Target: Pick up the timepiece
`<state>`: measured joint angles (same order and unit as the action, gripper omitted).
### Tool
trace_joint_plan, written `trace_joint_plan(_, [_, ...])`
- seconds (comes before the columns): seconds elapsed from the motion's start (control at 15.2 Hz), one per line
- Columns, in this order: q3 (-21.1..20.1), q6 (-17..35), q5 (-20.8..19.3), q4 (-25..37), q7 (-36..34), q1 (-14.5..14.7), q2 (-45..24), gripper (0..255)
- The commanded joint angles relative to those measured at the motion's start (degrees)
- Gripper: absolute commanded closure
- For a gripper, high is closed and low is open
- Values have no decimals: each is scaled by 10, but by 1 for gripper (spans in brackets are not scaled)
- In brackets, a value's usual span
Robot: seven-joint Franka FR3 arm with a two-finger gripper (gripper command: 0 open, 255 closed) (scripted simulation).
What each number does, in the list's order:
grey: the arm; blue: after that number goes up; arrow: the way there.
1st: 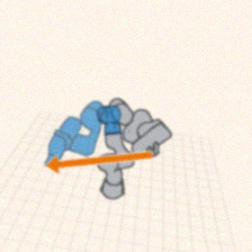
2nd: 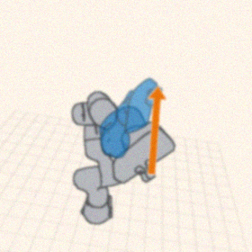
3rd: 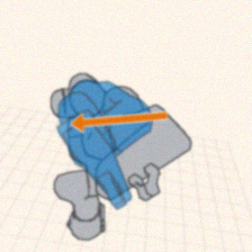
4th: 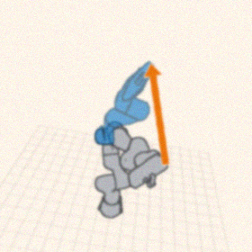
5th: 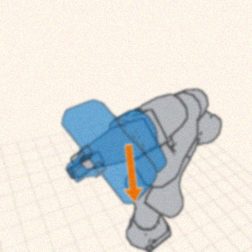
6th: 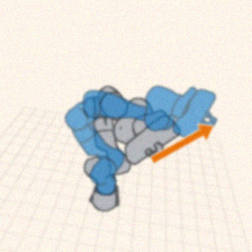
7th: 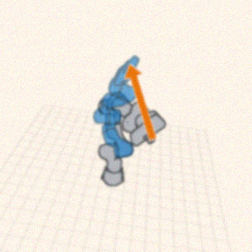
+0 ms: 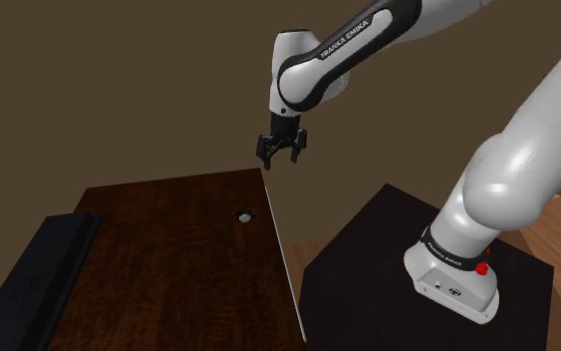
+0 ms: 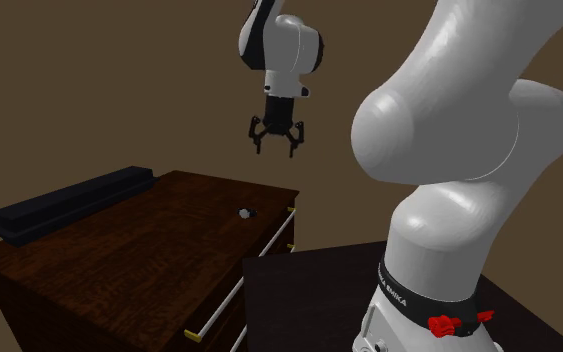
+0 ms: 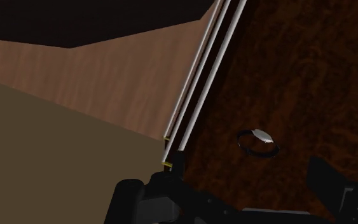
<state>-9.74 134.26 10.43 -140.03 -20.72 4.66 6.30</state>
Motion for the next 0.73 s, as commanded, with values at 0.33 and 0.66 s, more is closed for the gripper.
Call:
trace_joint_plan(0.33, [-12, 88, 36, 68, -8, 12, -154, 0])
trace_joint_plan(0.66, [-22, 134, 57, 138, -13, 21, -267, 0])
